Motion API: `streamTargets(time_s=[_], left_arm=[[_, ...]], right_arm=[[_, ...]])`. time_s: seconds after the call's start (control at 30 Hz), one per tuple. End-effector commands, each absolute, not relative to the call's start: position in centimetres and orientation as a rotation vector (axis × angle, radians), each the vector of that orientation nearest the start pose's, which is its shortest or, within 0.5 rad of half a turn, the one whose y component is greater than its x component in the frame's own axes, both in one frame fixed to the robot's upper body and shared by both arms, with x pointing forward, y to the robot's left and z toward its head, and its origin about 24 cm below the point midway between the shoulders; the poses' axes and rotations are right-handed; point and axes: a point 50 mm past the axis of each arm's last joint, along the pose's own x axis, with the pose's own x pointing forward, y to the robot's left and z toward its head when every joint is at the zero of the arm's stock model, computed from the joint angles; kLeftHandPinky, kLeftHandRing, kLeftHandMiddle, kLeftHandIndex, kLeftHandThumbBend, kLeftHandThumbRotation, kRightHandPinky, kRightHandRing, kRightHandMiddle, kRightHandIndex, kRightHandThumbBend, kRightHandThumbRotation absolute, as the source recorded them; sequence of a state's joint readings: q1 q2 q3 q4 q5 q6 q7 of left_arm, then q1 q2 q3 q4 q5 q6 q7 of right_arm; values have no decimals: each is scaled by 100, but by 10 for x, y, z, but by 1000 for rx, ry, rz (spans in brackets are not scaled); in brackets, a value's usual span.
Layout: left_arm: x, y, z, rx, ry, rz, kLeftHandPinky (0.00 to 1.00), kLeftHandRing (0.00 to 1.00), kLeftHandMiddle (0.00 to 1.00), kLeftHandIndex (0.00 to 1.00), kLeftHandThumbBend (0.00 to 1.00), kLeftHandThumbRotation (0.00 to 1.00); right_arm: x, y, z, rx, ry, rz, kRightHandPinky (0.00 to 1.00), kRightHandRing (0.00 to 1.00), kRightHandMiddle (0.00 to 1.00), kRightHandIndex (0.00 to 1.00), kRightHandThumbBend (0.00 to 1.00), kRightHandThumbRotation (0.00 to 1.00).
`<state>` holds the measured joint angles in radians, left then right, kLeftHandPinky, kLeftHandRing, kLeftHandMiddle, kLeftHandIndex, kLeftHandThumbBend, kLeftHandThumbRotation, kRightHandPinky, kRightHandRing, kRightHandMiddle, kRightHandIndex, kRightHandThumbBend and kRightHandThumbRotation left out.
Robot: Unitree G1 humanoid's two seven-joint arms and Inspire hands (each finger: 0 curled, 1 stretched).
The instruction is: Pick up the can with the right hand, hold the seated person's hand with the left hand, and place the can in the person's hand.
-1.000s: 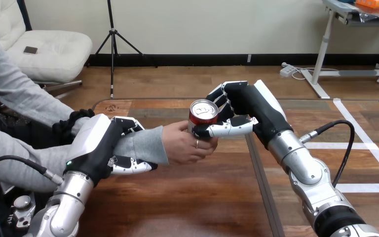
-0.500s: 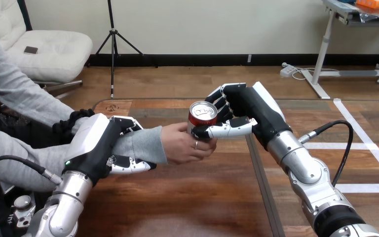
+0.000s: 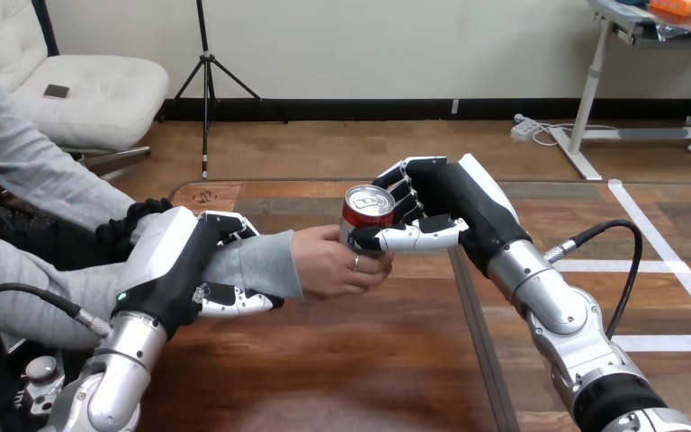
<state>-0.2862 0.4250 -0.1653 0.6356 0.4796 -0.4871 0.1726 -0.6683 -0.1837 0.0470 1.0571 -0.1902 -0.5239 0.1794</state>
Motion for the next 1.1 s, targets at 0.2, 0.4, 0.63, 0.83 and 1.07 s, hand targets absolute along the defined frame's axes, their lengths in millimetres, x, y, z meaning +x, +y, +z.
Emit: streamTargets(time_s=[0.2,0.4,0.63,0.83,1.07], left_arm=[[312,191,78,825,-405,-130,27,32,39,45,64,0],[312,191,78,824,-403,-131,26,32,39,45,64,0],[311,192,78,827,-400,-133,26,31,39,45,64,0],[310,192,77,824,-403,-133,26,31,39,45,65,0],[309,192,77,822,-405,-140,25,31,38,45,65,0]], right_arm=[[359,-137,63,-396,-151,374,41,46,50,53,87,58],[358,-137,63,-401,-161,373,41,47,51,54,86,68],[358,-137,63,-408,-170,372,43,50,55,57,85,78],[358,-138,63,-409,-168,381,46,54,58,60,84,85],[357,-138,63,-404,-162,393,49,58,64,65,91,95]])
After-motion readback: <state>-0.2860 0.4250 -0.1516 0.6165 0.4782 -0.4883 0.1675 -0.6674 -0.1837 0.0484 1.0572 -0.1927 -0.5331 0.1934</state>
